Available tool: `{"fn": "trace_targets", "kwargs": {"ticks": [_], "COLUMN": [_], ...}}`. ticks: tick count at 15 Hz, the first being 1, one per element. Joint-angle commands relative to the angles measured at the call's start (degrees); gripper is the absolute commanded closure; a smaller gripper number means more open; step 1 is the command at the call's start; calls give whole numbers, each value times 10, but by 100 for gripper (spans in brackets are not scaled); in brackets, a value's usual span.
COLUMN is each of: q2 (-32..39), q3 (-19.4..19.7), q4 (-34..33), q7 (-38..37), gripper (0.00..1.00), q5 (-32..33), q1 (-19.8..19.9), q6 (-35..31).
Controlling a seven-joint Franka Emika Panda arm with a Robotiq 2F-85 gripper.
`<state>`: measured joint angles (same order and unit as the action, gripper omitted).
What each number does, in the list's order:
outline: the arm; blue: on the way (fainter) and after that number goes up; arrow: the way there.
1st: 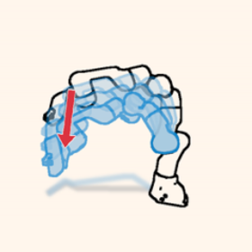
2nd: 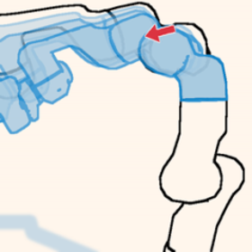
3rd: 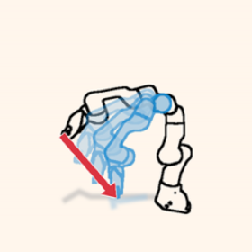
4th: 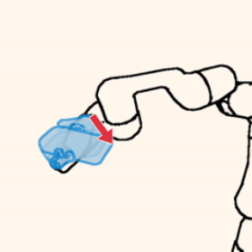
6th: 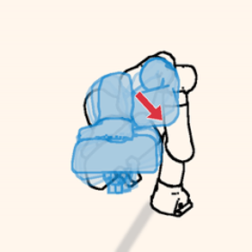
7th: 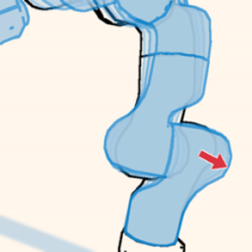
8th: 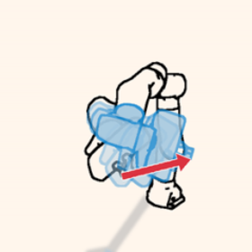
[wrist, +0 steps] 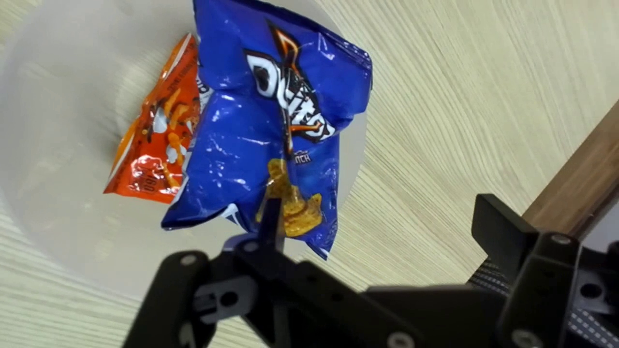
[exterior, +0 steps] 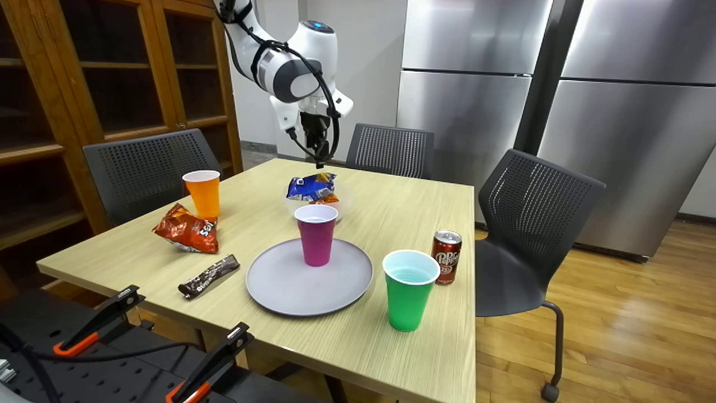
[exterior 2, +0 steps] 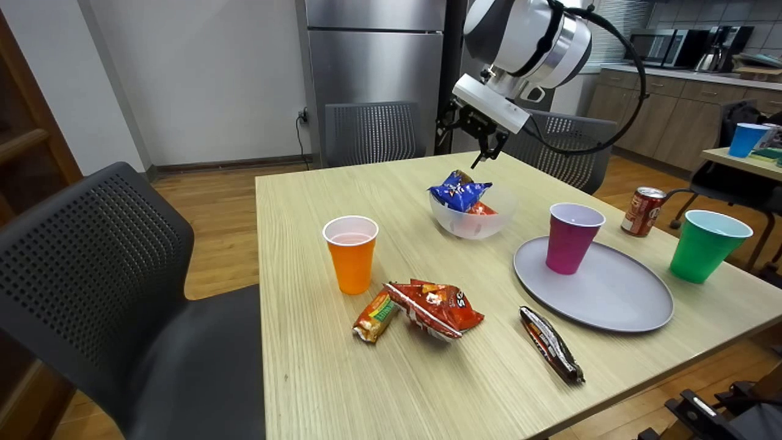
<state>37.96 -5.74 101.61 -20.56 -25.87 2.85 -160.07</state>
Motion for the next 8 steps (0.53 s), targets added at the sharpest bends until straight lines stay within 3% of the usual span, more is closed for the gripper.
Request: {"fn": "trace_targets", "kwargs": {"ticks": [1,8], "q2": [-64,-154], "q3": [-14,-33], "q4": [69,181], "q7": [28,52], "gripper": [0,0], "q5": [-12,-18], "q1": [3,-2], "q6": [-17,-36]}}
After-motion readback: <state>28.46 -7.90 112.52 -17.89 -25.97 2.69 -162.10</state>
